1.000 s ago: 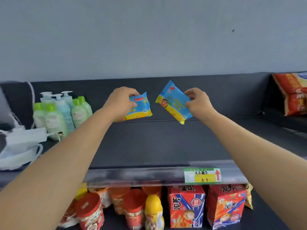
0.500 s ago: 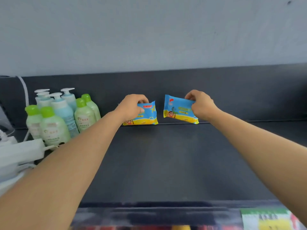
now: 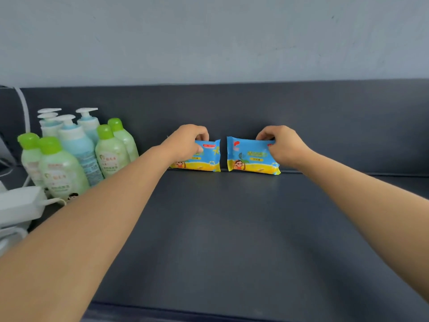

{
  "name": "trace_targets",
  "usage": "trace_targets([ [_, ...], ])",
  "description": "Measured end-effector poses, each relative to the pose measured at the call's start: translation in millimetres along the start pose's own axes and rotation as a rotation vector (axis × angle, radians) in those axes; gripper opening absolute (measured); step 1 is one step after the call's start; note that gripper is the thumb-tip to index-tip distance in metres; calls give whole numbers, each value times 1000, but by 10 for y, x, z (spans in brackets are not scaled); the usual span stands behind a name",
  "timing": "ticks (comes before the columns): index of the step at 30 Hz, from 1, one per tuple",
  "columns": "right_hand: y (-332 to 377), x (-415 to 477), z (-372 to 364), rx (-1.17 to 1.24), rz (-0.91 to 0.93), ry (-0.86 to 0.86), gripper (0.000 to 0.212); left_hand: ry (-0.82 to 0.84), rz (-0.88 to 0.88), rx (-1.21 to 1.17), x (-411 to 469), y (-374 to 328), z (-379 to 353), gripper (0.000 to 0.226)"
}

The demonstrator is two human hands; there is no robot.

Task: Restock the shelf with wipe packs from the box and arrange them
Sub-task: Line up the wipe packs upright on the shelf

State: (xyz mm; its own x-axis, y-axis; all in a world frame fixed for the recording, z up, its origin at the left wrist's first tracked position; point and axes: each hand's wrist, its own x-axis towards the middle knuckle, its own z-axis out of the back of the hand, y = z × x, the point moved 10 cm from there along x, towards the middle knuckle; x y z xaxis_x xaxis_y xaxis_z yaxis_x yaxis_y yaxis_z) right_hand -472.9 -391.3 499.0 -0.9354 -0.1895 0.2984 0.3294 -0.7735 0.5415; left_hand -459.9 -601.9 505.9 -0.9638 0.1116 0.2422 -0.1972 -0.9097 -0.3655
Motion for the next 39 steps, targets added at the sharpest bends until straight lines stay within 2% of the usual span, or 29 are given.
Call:
trace_targets([
  [6,-2,17,13,12,11,8,42,-18,31,-27,24,63,42,15],
  [10,32,-29,18,-73,42,-81,44,-60,84,24,2,140,16,15],
  [15,159,-77,29,-384,110,-242,35,-212,-12,251,-90,-27,126,28],
  [20,273,-128,-46,-661,130,-263,35,-245,-51,401,-174,-34,155,26],
  [26,284,-165,-76,-548,101,-228,39,-286,-84,447,-262,-126,165,40],
  [39,390,-192,-132,-536,113,-200,34,-234,-136,361,-436,-353,197,26],
])
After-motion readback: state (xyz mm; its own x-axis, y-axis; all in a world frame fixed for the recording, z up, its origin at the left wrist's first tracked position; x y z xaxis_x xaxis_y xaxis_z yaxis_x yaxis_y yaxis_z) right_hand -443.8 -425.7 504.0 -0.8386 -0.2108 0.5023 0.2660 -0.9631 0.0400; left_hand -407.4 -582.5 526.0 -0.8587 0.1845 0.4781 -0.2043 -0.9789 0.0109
